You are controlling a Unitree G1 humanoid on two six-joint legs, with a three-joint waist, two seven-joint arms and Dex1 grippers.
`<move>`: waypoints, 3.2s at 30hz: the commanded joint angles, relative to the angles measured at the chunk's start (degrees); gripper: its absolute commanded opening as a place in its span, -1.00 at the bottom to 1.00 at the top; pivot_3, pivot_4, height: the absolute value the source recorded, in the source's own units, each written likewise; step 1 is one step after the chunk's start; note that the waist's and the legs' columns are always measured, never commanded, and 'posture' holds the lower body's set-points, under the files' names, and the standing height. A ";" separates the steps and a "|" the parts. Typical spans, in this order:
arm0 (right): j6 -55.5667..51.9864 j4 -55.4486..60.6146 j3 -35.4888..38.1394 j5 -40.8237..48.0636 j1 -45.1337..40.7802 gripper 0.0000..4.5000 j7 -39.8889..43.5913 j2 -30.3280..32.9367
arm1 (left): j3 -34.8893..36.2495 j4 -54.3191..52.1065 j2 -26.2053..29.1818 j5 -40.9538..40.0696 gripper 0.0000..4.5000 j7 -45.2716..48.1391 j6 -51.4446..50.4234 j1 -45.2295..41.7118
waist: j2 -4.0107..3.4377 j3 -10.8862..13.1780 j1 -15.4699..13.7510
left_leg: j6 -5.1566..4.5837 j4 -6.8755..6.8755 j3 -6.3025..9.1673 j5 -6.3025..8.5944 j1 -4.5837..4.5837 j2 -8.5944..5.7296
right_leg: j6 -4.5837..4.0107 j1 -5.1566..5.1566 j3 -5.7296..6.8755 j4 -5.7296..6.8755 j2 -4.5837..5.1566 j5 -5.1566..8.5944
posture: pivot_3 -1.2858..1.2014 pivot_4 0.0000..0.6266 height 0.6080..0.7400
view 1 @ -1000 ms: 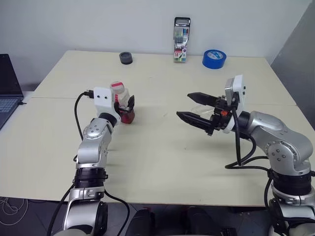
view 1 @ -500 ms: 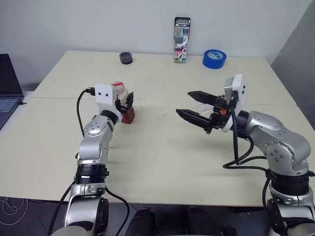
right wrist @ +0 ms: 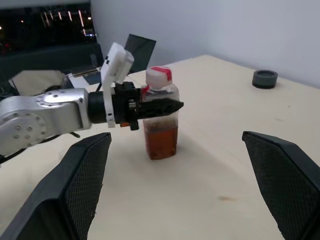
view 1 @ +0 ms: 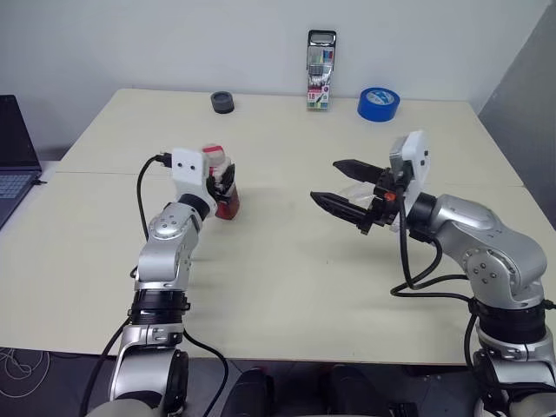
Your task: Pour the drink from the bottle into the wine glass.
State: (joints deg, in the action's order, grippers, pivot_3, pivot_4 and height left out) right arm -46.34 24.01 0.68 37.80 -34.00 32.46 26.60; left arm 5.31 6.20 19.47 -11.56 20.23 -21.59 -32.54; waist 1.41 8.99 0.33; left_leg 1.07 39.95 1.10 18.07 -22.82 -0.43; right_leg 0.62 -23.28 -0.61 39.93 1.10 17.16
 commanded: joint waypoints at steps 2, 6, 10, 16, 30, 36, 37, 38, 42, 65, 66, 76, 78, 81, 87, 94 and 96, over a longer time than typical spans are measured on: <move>-1.30 1.03 0.09 1.22 -5.43 1.00 -2.87 -2.78 | -4.21 -8.62 1.41 -4.29 -0.21 9.57 -2.48 -3.62 | -0.02 0.03 0.03 | 0.01 0.01 0.02 -0.01 -0.04 0.00 | 0.00 -0.04 0.02 0.02 0.00 0.00 | 0.03 -0.52 1.00; -1.47 0.73 -0.92 0.71 -6.64 1.00 -3.92 -5.18 | -5.81 -11.47 1.63 -9.55 -0.21 17.45 -5.45 -4.09 | -0.04 0.03 0.17 | 0.01 0.00 0.03 -0.01 -0.04 0.00 | 0.00 -0.03 0.02 -0.05 0.00 0.00 | 0.03 -0.52 1.00; -1.69 0.93 -1.58 0.35 -6.32 1.00 -4.57 -6.00 | -7.95 -12.90 2.51 -10.55 -0.21 22.59 -4.99 -4.03 | -0.07 0.05 0.29 | 0.01 0.00 0.02 -0.01 -0.03 0.00 | -0.01 -0.04 0.02 -0.02 0.00 0.00 | 0.03 -0.52 1.00; -1.17 1.60 -2.76 -0.97 -4.92 1.00 -6.64 -7.64 | -9.93 -13.41 2.23 -10.48 -0.21 25.68 -4.58 -4.42 | -0.07 0.06 0.39 | 0.01 0.00 0.02 -0.01 -0.03 0.00 | -0.01 -0.03 0.01 -0.02 -0.01 0.00 | 0.03 -0.52 1.00; -0.89 1.58 -4.35 -1.10 -4.02 1.00 -8.18 -10.18 | -10.65 -13.58 0.17 -11.03 -0.21 26.24 -5.05 -5.21 | -0.08 0.06 1.18 | 0.00 0.00 0.03 0.00 -0.03 0.00 | 0.00 -0.03 0.01 -0.01 -0.01 0.00 | 0.03 -0.52 1.00; -0.84 1.08 -3.58 -0.66 -4.41 0.83 -7.44 -9.78 | -10.77 -14.14 0.32 -11.15 -0.21 26.46 -5.26 -4.66 | -0.08 0.06 1.23 | 0.00 0.00 0.03 0.00 -0.03 0.00 | 0.00 -0.03 0.01 0.00 -0.01 0.00 | 0.03 -0.52 1.00; -0.83 0.99 -3.47 -0.64 -4.43 0.73 -7.28 -9.70 | -10.78 -14.17 0.34 -11.14 -0.21 26.49 -5.28 -4.64 | -0.08 0.06 1.23 | 0.00 0.00 0.03 0.00 -0.03 0.00 | 0.00 -0.03 0.01 0.00 -0.01 0.00 | 0.03 -0.52 1.00; -0.82 1.06 -3.45 -0.65 -4.32 0.58 -7.11 -9.59 | -10.78 -14.33 0.37 -11.15 -0.21 26.48 -5.34 -4.57 | -0.08 0.06 1.22 | 0.00 0.00 0.03 0.00 -0.03 0.00 | 0.00 -0.03 0.01 0.00 -0.01 0.00 | 0.03 -0.52 1.00; -0.59 0.88 -3.56 -0.74 -4.17 -0.06 -6.69 -9.35 | -10.77 -14.72 0.42 -11.11 -0.21 26.52 -5.58 -4.38 | -0.08 0.06 1.23 | 0.00 0.00 0.03 0.00 -0.03 0.00 | 0.00 -0.03 0.01 0.00 -0.01 0.00 | 0.03 -0.52 1.00; -2.24 -14.82 -2.23 7.81 -18.16 0.27 28.34 7.41 | -8.09 -24.87 10.29 -24.85 -0.21 40.62 -10.01 -3.52 | -0.17 0.15 1.28 | -0.21 0.02 0.07 0.10 -0.01 -0.01 | -0.01 0.02 0.04 -0.05 0.01 0.00 | 0.03 -0.52 1.00; -2.62 -13.62 -1.49 8.06 -17.04 0.45 27.62 8.19 | -7.95 -23.94 10.31 -24.29 -0.21 40.41 -9.64 -3.61 | -0.17 0.15 1.21 | -0.16 0.02 0.07 0.07 -0.04 -0.01 | -0.01 0.02 0.05 -0.08 0.01 0.00 | 0.03 -0.52 1.00; -5.01 4.51 2.67 5.56 -4.17 0.98 5.09 5.56 | -8.27 -16.93 8.82 -19.06 -0.21 36.51 -4.23 -2.12 | -0.20 0.17 1.47 | -0.08 -0.01 0.10 0.03 -0.07 0.00 | 0.00 -0.01 0.07 -0.04 0.02 0.00 | 0.03 -0.52 1.00; -6.49 7.22 2.53 6.53 -3.33 0.98 0.36 2.88 | -8.84 -16.59 8.20 -18.66 -0.21 36.37 -3.85 -2.25 | -0.20 0.17 1.43 | -0.08 0.00 0.10 0.03 -0.06 0.00 | 0.00 -0.01 0.07 -0.01 0.01 0.00 | 0.03 -0.52 1.00; -8.66 9.83 2.26 7.26 -3.66 0.98 -6.14 -1.04 | -9.34 -16.25 7.52 -18.59 -0.21 36.72 -3.69 -2.64 | -0.21 0.17 1.40 | -0.03 0.01 0.10 0.00 -0.06 0.00 | 0.00 -0.01 0.06 -0.01 0.01 0.00 | 0.03 -0.52 1.00; -10.44 11.47 1.87 8.97 -4.89 0.98 -10.71 -4.65 | -9.94 -14.90 6.86 -18.21 -0.21 37.82 -3.24 -3.79 | -0.21 0.17 1.33 | -0.02 0.01 0.10 -0.01 -0.06 -0.01 | 0.00 -0.01 0.07 -0.04 0.01 0.00 | 0.03 -0.52 1.00; -9.80 10.68 0.06 9.86 -5.34 0.98 -10.41 -5.41 | -10.60 -14.64 6.34 -18.13 -0.21 38.82 -3.14 -3.71 | -0.21 0.17 1.35 | -0.03 0.01 0.10 0.00 -0.06 -0.01 | 0.00 -0.01 0.08 -0.03 0.00 0.00 | 0.03 -0.52 1.00; -9.47 10.13 -0.25 9.74 -5.80 0.82 -10.36 -5.83 | -10.67 -14.89 6.17 -18.19 -0.21 38.82 -3.31 -3.62 | -0.21 0.17 1.36 | -0.03 0.01 0.10 0.00 -0.05 -0.01 | 0.00 -0.01 0.07 -0.03 0.00 0.00 | 0.03 -0.52 1.00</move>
State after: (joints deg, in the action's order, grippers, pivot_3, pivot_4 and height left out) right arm -56.85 33.34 0.25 46.60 -38.00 22.16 21.19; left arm -5.70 -6.65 26.00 -29.07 58.64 -25.84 -34.90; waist 1.19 9.17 1.68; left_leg 1.03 39.96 1.20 18.07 -22.87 -0.44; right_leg 0.62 -23.29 -0.54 39.90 1.10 17.16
